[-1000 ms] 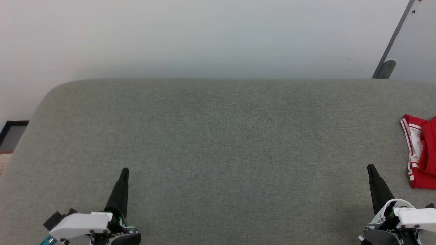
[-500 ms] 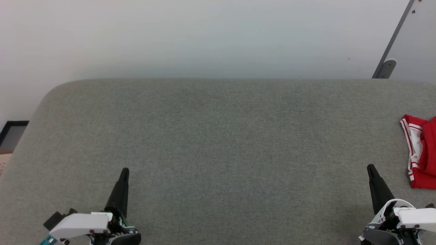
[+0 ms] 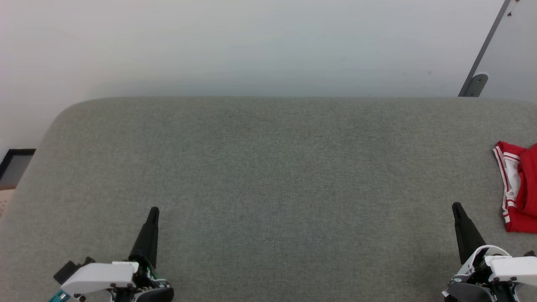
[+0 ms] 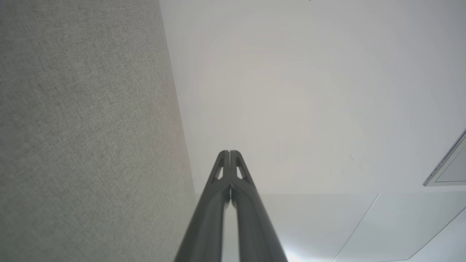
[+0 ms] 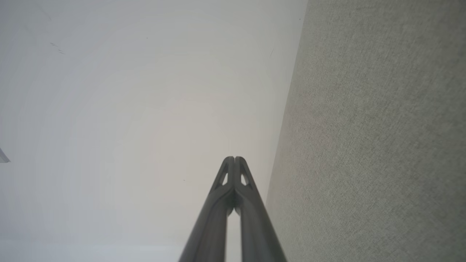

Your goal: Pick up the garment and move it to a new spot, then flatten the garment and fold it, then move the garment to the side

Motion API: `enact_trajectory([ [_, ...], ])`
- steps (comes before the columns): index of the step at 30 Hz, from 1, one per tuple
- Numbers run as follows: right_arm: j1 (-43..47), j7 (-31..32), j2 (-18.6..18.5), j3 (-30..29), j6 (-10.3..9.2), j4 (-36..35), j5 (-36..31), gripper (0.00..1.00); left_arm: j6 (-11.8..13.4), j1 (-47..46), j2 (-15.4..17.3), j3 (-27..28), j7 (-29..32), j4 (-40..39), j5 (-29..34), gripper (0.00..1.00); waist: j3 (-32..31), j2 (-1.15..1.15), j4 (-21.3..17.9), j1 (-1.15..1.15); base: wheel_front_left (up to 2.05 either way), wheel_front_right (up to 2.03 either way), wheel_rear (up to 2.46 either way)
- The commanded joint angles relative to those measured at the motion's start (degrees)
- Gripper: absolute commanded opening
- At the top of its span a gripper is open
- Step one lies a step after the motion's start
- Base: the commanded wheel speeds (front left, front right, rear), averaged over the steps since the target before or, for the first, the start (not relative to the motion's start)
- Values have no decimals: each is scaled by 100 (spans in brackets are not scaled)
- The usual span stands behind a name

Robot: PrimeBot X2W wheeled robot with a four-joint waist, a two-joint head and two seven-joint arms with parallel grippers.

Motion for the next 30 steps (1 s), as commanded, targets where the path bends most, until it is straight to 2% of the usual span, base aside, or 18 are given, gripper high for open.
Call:
enact_trajectory([
  [1,-18,14,18,0,-8,0,25,0,-31,-51,0,9,10,-4,-18,0,0,0,0,0,0,0,0],
  [30,-18,13,18,1,-8,0,25,0,-31,-51,1,9,9,-5,-19,0,0,0,0,0,0,0,0],
])
